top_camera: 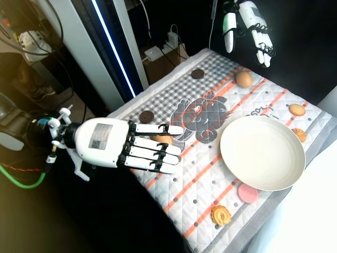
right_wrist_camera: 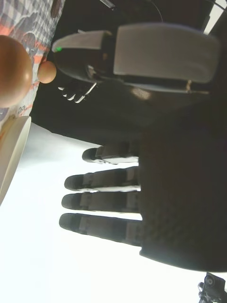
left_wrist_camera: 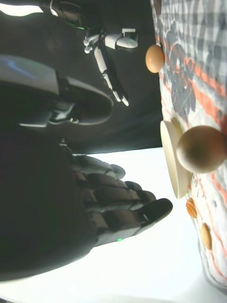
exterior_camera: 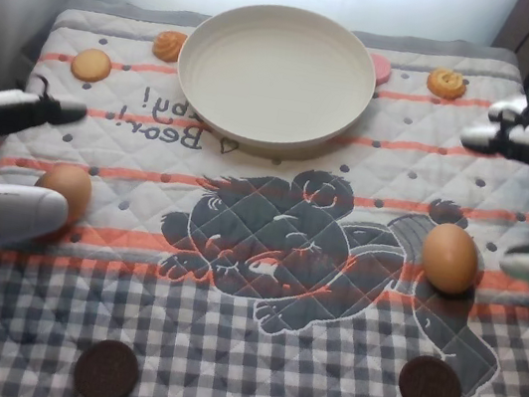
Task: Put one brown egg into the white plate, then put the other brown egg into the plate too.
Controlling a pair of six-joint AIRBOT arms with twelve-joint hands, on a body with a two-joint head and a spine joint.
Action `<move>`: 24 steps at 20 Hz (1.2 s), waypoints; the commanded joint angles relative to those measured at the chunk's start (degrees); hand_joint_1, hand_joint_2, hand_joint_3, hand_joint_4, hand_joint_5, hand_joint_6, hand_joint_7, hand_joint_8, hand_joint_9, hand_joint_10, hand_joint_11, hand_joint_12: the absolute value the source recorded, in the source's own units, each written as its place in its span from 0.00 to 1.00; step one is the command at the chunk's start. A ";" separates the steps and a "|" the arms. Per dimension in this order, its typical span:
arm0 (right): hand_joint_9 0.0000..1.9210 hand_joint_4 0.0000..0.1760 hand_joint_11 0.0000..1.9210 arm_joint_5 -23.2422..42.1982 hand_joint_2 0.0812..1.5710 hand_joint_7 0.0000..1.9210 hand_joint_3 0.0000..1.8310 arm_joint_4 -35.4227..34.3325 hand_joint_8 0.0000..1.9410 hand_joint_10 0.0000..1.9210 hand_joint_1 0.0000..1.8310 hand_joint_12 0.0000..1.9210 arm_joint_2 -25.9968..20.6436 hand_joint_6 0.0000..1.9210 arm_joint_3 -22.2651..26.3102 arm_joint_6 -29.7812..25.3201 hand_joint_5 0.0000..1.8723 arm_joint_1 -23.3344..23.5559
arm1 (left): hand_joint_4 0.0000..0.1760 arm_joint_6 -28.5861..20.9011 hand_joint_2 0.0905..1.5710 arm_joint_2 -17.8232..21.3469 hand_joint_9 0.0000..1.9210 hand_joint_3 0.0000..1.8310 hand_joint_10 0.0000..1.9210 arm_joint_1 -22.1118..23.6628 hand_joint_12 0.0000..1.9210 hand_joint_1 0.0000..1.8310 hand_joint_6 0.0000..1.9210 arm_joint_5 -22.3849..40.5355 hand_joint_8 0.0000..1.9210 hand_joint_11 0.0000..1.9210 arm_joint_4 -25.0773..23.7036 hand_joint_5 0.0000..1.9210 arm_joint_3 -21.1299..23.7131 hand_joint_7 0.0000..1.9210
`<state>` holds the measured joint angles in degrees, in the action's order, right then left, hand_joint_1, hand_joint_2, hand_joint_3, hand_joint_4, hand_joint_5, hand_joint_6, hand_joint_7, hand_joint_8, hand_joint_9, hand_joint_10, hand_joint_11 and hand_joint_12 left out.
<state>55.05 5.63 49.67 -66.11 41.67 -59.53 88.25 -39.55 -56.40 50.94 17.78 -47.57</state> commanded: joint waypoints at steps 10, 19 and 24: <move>0.22 0.42 0.16 6.37 0.76 0.19 0.00 -1.63 0.00 0.00 0.16 0.25 0.37 0.00 -0.32 -0.19 0.25 0.76 | 1.00 2.45 0.56 -3.10 0.17 0.00 0.00 3.28 0.39 0.36 0.00 1.84 0.00 0.00 4.02 0.15 -4.62 0.15; 0.24 0.42 0.18 6.37 0.77 0.22 0.00 -1.62 0.00 0.01 0.15 0.24 0.38 0.00 -0.31 -0.19 0.27 0.33 | 1.00 12.59 0.54 -7.27 0.18 0.00 0.00 7.46 0.48 0.36 0.00 -6.59 0.00 0.00 8.63 0.14 -8.39 0.16; 0.27 0.39 0.21 6.37 0.78 0.24 0.00 -1.62 0.00 0.00 0.14 0.23 0.59 0.00 -0.33 -0.19 0.28 0.07 | 1.00 12.79 0.53 -9.17 0.18 0.00 0.00 8.69 0.48 0.41 0.00 -9.77 0.00 0.00 9.16 0.15 -10.40 0.18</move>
<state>55.00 5.65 50.19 -66.22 41.67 -59.59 101.36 -48.93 -48.27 36.10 27.44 -57.49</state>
